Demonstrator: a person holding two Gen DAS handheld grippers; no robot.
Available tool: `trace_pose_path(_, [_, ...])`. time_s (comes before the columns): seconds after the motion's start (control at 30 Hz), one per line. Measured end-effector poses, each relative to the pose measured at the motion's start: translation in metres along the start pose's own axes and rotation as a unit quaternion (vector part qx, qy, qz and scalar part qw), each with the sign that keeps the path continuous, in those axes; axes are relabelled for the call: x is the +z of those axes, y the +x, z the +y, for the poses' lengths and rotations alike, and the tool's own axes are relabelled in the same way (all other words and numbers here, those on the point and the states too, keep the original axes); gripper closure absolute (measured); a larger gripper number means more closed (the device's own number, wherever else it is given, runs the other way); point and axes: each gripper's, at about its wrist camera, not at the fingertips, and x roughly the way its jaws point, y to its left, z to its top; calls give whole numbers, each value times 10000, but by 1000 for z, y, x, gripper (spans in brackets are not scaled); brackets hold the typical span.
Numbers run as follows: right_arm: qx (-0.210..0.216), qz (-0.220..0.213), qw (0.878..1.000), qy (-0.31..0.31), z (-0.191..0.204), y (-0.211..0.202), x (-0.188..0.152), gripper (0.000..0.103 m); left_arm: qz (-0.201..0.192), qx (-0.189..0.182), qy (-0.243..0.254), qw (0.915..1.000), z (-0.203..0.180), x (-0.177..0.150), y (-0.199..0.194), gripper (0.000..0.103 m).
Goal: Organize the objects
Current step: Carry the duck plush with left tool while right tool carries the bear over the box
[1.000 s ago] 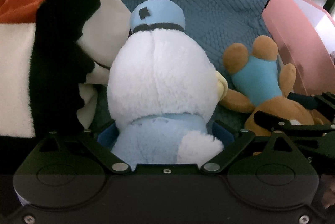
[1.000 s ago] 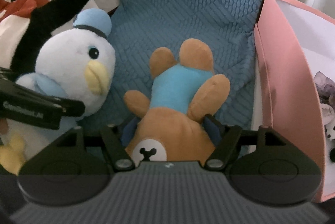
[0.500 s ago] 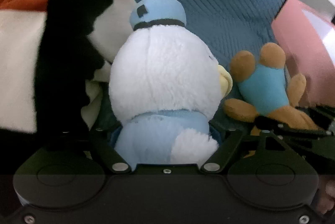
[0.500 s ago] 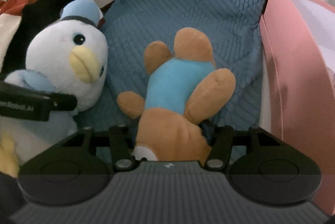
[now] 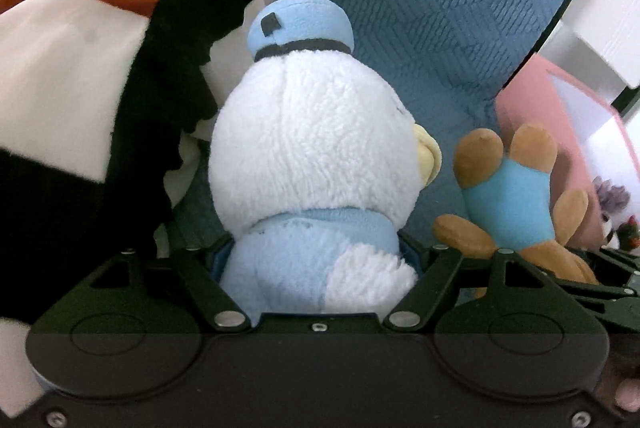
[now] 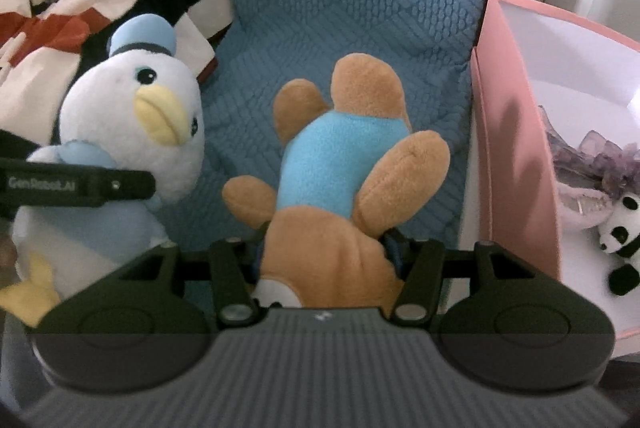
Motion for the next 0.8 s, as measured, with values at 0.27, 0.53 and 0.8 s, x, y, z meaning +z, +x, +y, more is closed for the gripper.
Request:
trace_pose_path(0.27, [3, -156, 9998, 116, -9, -28, 1, 46, -95, -204, -311, 9993, -8, -8, -18, 28])
trace_pose_path(0.53, [72, -311, 9993, 200, -15, -56, 12, 46, -183, -361, -490, 9980, -17, -7, -45, 28])
trace_pose_path(0.8, [138, -401, 9989, 208, -21, -80, 30, 45, -294, -400, -565, 9972, -28, 8, -69, 28])
